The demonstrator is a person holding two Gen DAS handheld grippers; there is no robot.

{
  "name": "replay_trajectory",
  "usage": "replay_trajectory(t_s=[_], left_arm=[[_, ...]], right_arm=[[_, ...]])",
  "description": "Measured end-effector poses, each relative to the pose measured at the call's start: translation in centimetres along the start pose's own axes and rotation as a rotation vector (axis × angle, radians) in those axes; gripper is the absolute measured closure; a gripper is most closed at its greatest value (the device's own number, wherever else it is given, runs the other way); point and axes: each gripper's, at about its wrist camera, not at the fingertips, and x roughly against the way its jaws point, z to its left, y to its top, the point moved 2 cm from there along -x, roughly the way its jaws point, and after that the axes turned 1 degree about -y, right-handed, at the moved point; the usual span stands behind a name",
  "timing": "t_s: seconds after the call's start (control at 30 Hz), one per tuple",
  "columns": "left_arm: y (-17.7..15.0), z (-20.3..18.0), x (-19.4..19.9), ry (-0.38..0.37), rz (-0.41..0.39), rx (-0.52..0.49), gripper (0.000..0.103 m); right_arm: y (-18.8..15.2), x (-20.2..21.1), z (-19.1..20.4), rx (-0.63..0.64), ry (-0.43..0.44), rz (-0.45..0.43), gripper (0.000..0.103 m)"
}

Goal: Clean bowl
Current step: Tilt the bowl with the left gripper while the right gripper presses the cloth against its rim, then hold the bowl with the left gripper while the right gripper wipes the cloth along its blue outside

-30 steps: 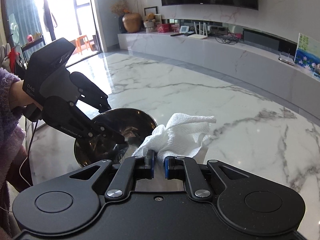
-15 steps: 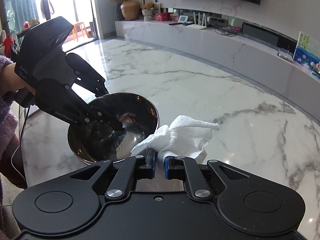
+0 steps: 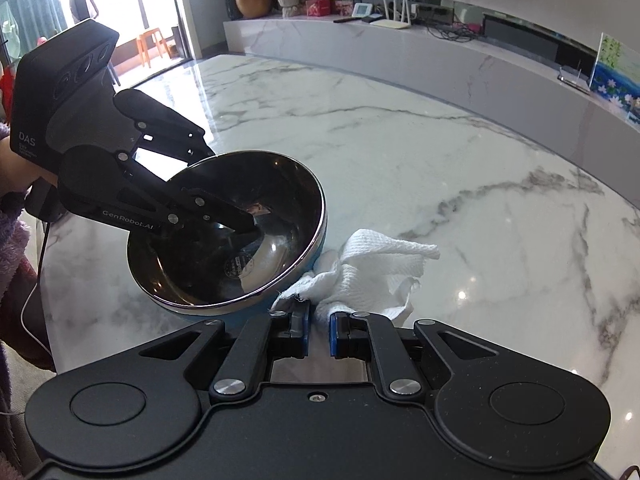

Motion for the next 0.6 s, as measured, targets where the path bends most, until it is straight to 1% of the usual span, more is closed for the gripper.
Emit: replay_trajectory(t_s=[0.17, 0.3, 0.37, 0.5, 0.6], left_arm=[[-0.8, 1.2, 0.5, -0.055, 0.000, 0.208, 0.075], [-1.3, 2.0, 1.3, -0.030, 0.004, 0.325, 0.072], [-1.7, 2.3, 1.7, -0.042, 0.016, 0.386, 0.071], [-1.9, 2.3, 1.4, -0.073, 0.041, 0.426, 0.070], [-1.7, 2.2, 1.0, -0.069, 0.058, 0.430, 0.073]], right_arm=[[-0.1, -0.1, -0.2, -0.017, -0.005, 0.002, 0.094], [-0.1, -0.2, -0.1, -0.015, -0.014, 0.004, 0.094], [-0.1, -0.2, 0.0, -0.012, -0.018, 0.004, 0.094], [-0.1, -0.2, 0.1, -0.009, -0.022, 0.006, 0.094], [0.0, -0.2, 0.3, -0.003, -0.028, 0.010, 0.094]])
